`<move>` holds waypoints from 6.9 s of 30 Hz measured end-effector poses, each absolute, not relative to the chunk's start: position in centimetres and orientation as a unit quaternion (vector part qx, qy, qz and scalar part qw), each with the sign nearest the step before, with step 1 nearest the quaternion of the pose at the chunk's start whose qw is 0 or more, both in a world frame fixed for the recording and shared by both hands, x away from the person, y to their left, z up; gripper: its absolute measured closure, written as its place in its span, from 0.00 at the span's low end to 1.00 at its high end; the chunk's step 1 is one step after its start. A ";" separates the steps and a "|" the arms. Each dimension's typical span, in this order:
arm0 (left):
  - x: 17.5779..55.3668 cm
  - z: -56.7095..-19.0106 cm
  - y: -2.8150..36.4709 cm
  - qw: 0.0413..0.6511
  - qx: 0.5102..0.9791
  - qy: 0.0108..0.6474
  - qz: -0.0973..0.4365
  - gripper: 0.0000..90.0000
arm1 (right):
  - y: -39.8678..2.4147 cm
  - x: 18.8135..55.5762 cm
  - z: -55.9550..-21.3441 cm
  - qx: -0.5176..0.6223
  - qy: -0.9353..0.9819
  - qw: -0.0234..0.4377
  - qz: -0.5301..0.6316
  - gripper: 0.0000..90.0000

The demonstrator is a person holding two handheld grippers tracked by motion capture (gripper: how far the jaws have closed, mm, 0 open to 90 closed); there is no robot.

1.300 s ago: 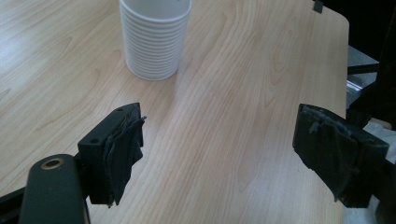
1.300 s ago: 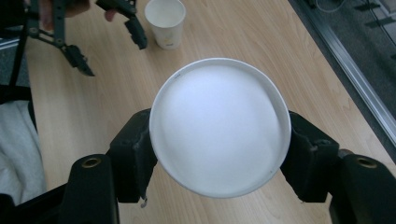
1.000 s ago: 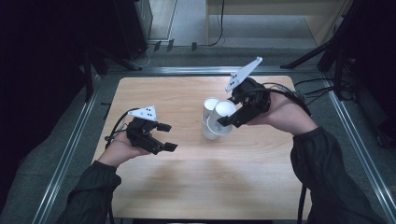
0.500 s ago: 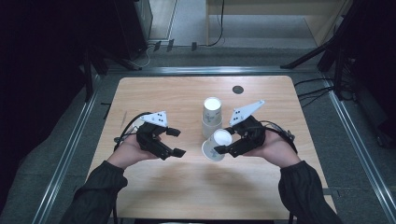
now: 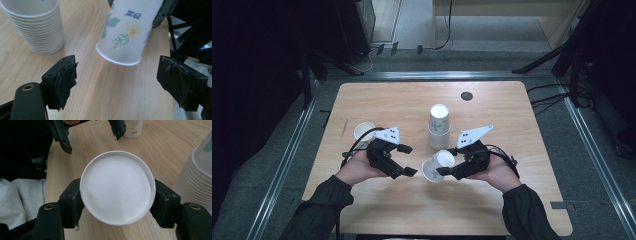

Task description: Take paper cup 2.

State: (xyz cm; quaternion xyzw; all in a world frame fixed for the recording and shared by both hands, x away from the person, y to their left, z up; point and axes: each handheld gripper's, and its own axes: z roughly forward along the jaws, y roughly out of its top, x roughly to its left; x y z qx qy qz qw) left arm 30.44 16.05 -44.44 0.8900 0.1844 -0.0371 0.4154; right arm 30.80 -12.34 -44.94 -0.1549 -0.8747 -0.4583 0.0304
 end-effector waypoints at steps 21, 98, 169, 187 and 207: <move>30.0 -45.8 13.9 0.434 0.887 0.140 -0.068 0.19 | -11.5 30.7 -45.7 -0.139 -0.849 0.080 -0.504 0.39; 33.0 -42.1 16.0 0.332 0.933 0.122 -0.066 0.33 | -12.4 30.6 -46.3 -0.175 -0.866 0.060 -0.465 0.28; 31.1 -43.7 15.1 0.271 0.957 0.098 -0.033 0.15 | -10.7 30.0 -45.9 -0.105 -0.874 0.040 -0.472 0.39; 31.2 -43.7 16.2 0.365 0.920 0.130 -0.053 0.15 | -13.3 30.6 -44.6 -0.127 -0.846 0.031 -0.517 0.39; 30.8 -44.9 14.9 0.460 0.874 0.138 -0.078 0.14 | -13.1 30.8 -44.3 -0.121 -0.827 0.062 -0.546 0.39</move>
